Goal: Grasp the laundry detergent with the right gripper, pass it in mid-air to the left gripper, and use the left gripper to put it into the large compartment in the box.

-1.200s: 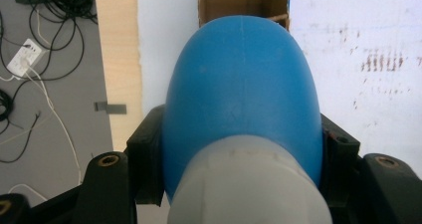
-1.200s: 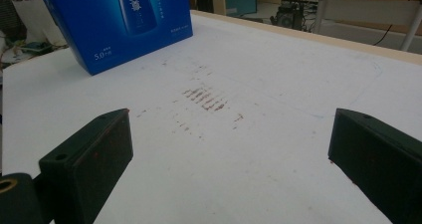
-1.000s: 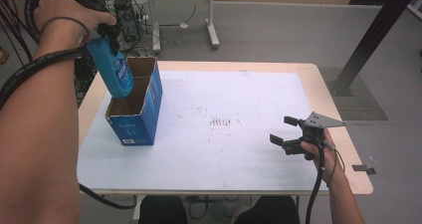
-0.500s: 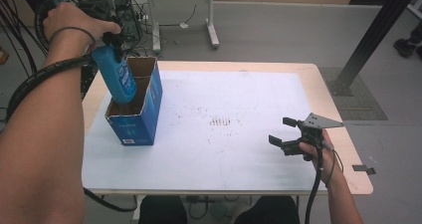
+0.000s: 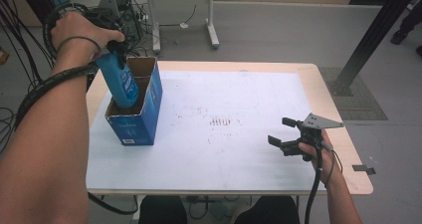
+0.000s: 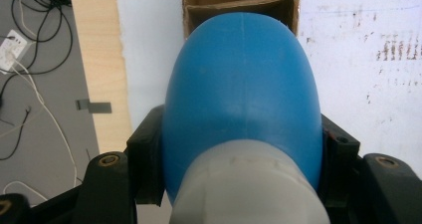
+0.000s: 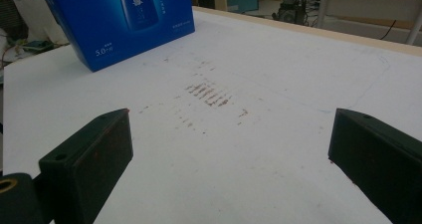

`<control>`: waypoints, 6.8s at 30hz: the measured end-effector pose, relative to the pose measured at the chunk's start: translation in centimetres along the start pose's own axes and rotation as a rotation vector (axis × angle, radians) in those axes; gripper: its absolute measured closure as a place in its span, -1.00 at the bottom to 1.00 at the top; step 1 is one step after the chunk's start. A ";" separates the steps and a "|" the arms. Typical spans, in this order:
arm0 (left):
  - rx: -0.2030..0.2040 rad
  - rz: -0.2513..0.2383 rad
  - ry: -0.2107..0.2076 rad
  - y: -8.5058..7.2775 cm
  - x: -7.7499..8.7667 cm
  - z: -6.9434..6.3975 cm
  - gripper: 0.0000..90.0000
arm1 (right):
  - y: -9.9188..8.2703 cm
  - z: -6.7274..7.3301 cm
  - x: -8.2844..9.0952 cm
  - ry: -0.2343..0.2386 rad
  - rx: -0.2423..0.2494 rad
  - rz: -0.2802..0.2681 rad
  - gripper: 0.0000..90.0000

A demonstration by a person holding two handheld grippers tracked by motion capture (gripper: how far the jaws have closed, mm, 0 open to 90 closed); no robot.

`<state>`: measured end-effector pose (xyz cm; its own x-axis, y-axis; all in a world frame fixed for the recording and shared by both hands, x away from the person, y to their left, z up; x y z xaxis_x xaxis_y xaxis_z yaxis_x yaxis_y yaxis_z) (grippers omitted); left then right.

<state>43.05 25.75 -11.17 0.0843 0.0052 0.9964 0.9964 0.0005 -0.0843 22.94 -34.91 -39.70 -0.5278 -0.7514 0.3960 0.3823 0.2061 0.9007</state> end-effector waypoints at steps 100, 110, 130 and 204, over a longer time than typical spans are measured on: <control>-0.026 0.112 0.022 0.9 -11.2 -1.7 -0.16 | -0.7 0.2 -0.2 -0.005 -0.012 0.015 -0.92; -0.029 0.125 0.023 1.0 -12.0 -1.7 -0.16 | -0.9 0.1 0.0 -0.007 -0.018 0.016 -0.92; -0.030 0.144 0.024 1.2 -13.5 -1.8 -0.16 | -1.3 0.0 -0.3 -0.005 -0.027 0.012 -0.92; -0.009 0.139 0.019 1.1 -13.5 -1.7 -0.16 | -1.3 -0.2 0.1 -0.010 -0.031 0.002 -0.92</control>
<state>42.97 24.03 -24.71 0.2216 -0.0140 0.9750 0.9751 -0.0074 -0.2217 22.57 -35.38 -40.90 -0.5349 -0.7445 0.3996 0.4069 0.1875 0.8940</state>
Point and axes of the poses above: each handheld gripper's, and its own axes: x roughly backward along the jaws, y roughly out of its top, z roughly to its left, the point moved 5 cm from there along -x, roughly forward along the jaws, and after that the axes turned 1 degree about z, right-handed, at the moved point
